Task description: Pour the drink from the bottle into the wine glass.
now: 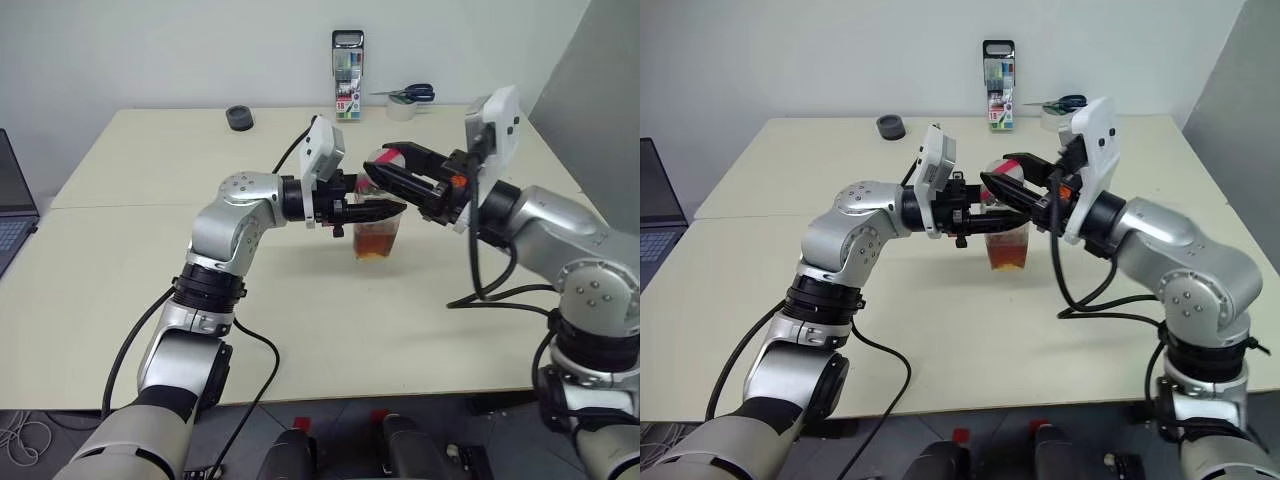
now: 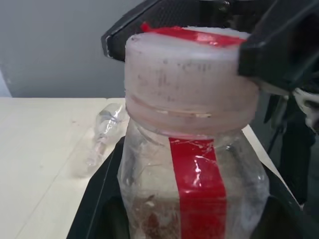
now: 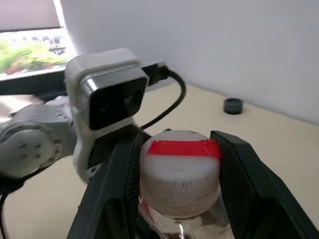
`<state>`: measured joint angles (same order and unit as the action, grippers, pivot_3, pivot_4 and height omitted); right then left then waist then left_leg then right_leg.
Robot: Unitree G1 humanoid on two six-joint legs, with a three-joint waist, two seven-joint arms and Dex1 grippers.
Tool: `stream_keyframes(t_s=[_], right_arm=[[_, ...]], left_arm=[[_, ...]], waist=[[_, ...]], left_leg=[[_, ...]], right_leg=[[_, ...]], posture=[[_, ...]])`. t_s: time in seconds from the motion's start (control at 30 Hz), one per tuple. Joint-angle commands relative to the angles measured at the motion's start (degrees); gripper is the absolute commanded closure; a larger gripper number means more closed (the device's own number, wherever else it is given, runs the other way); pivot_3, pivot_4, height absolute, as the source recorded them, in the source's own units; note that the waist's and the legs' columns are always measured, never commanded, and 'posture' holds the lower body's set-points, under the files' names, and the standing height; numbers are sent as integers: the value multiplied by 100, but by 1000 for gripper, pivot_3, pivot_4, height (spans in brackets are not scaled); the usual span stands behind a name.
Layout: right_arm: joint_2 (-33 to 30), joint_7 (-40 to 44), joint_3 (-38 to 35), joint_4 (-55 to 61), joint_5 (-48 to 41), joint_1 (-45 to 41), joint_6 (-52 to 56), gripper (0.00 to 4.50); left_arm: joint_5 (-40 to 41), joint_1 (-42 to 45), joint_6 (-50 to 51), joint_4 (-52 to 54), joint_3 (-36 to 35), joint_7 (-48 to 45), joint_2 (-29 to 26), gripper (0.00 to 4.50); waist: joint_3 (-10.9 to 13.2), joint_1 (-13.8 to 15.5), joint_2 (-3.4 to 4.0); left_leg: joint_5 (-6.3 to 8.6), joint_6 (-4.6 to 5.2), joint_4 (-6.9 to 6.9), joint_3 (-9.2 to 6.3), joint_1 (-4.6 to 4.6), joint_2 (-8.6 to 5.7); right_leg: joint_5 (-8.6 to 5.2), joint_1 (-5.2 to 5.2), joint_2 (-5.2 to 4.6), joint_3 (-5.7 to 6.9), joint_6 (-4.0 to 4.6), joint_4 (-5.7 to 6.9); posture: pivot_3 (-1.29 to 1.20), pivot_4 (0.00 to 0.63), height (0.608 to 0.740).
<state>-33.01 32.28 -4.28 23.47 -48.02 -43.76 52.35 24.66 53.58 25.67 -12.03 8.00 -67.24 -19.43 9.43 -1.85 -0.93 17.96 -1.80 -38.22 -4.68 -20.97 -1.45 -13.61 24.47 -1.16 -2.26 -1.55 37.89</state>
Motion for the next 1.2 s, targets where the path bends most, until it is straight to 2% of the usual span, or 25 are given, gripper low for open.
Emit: stream_keyframes(t_s=[0.03,0.1,0.17,0.3,0.43,0.6,0.8,0.97,1.2], right_arm=[[-444,1827,419,-613,106,-348,-486,2663],[-505,2412,672,-1415,487,-749,-895,2663],[-434,2657,768,-2102,769,-1119,-1123,2663],[-588,2839,591,-2209,799,-1133,-1055,1318],[-833,2292,-39,-1391,410,-496,-426,13],[-686,986,-895,106,-490,426,443,13],[164,-832,-741,1046,-407,475,490,13],[405,-1406,-467,1102,-104,349,364,13],[449,-1492,-277,823,236,259,170,13]], left_arm=[[84,271,-55,15,-143,-39,14,2604],[90,302,-43,6,-132,-75,44,2604],[90,309,-32,25,-107,-78,69,2604],[89,302,-23,34,-103,-67,81,2604],[105,229,11,109,-134,-11,99,2604],[118,135,9,144,-149,17,71,2604],[67,171,-77,4,-143,5,99,2604],[29,224,-132,-60,-109,-8,137,2604],[6,239,-152,-63,-94,-17,141,2604]], waist=[[0,-1,0],[0,-22,0],[0,-54,0],[0,-44,0],[1,47,-1],[1,66,-2],[1,-7,-2],[1,6,-2],[1,6,-2]], left_leg=[[0,0,0,4,3,1],[1,1,1,5,7,4],[1,1,1,7,12,7],[0,-1,2,-3,7,11],[-6,-11,-1,-12,-3,4],[-9,-18,-1,-19,-12,2],[-8,-15,3,-11,10,13],[-10,-19,-5,-11,5,2],[-9,-17,-5,-10,3,2]], right_leg=[[0,-5,1,2,0,-2],[0,-6,4,1,0,-2],[0,-6,7,-3,0,3],[0,-5,5,3,1,0],[0,-3,-9,2,0,-12],[0,-1,-22,3,-1,-16],[0,-1,-14,-7,0,8],[0,-2,-4,-4,-1,8],[0,-2,-4,-4,-1,4]], posture=[[0,150,740],[0,150,740],[0,150,740],[0,150,740],[0,150,740],[0,150,740],[0,150,740],[0,150,740],[0,150,740]])
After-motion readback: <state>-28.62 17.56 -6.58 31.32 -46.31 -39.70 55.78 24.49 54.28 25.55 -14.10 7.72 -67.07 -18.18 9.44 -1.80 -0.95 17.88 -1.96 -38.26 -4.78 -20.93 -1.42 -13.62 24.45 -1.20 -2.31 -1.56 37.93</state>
